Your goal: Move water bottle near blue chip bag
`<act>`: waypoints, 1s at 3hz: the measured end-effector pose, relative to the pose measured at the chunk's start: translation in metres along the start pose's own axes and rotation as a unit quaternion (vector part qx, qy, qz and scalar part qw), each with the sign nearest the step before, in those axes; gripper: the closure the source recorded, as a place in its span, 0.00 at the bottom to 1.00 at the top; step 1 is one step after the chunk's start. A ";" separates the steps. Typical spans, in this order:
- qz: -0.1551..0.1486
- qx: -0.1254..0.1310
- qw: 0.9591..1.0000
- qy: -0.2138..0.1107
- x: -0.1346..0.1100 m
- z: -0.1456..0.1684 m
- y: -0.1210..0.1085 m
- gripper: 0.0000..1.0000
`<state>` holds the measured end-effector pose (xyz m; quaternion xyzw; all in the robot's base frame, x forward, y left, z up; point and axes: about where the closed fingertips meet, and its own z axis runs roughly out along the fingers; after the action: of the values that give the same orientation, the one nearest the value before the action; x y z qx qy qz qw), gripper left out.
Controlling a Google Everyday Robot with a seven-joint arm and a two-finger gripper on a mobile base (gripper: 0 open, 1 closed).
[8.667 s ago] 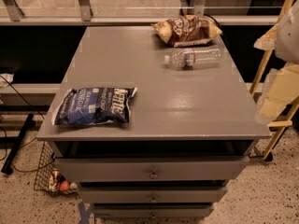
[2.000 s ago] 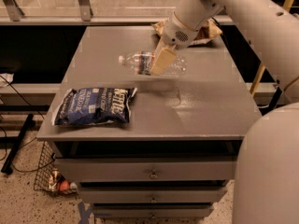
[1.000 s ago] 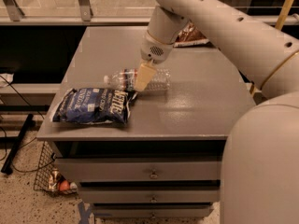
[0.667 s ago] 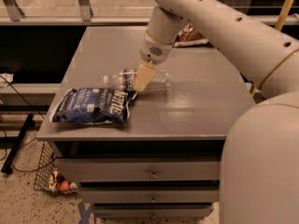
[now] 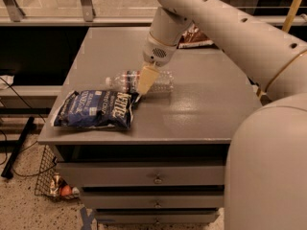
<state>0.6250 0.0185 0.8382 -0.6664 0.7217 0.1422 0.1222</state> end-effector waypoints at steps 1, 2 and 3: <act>0.000 0.000 1.000 0.000 0.000 0.000 0.000 0.05; 0.000 0.000 1.000 0.000 -0.001 0.002 -0.001 0.00; 0.000 0.000 1.000 0.000 -0.001 0.002 -0.001 0.00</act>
Offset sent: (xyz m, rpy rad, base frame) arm 0.0000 0.0000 0.0000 0.0000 0.0000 0.0000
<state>0.6256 0.0198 0.8368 -0.6665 0.7214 0.1426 0.1225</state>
